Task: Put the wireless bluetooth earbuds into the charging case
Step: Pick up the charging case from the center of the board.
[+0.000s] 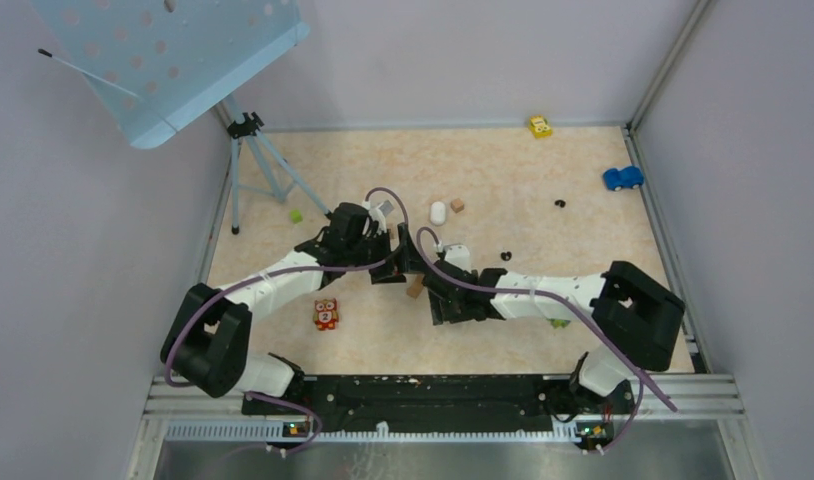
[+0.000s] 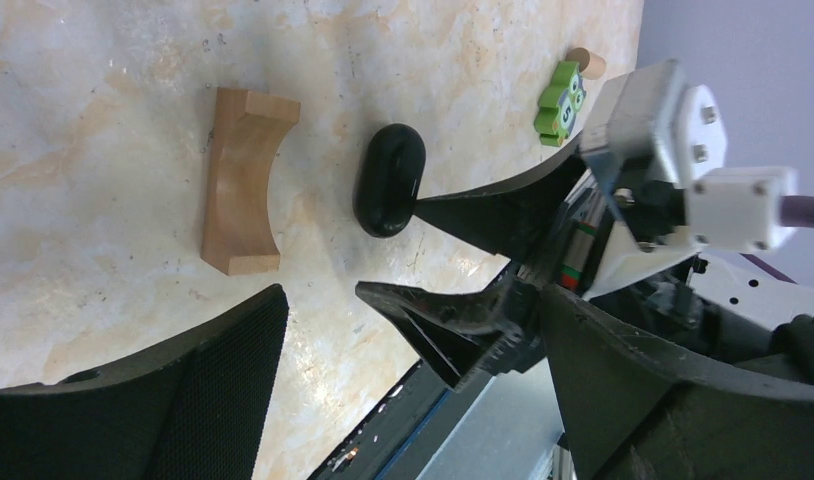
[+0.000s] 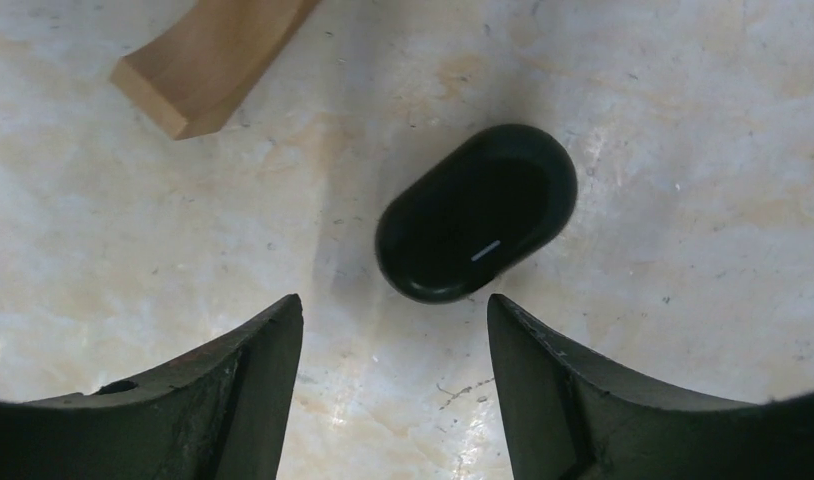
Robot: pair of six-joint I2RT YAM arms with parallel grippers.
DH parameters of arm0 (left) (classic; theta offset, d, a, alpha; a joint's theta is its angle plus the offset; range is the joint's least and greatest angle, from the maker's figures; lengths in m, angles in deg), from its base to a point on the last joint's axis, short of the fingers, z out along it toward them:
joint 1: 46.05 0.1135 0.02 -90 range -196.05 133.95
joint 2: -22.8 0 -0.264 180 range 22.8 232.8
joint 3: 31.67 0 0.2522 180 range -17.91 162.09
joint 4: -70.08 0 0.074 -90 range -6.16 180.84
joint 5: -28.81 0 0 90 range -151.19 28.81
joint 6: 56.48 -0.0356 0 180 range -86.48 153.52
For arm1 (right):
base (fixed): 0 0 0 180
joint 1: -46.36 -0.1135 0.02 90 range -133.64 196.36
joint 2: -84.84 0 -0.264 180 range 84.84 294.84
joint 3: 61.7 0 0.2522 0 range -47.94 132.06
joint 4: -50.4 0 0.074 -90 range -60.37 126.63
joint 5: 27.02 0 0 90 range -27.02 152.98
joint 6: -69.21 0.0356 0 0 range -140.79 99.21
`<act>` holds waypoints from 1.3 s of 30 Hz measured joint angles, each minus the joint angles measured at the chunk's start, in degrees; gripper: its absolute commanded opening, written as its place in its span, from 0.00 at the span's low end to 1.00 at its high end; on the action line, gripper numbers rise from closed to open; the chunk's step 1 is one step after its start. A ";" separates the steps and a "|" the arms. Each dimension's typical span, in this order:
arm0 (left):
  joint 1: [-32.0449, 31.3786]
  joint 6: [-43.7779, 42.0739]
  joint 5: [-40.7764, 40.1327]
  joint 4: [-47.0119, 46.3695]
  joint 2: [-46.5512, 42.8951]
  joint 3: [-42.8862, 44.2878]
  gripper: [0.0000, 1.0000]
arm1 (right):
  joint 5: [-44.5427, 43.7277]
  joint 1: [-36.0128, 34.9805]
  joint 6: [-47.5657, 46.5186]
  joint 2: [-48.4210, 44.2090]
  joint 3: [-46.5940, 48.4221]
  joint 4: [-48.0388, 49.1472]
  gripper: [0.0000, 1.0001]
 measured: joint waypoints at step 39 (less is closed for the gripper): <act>0.11 1.51 2.32 -1.25 0.11 0.02 0.99 | -5.55 3.39 1.51 -6.99 -12.15 13.03 0.36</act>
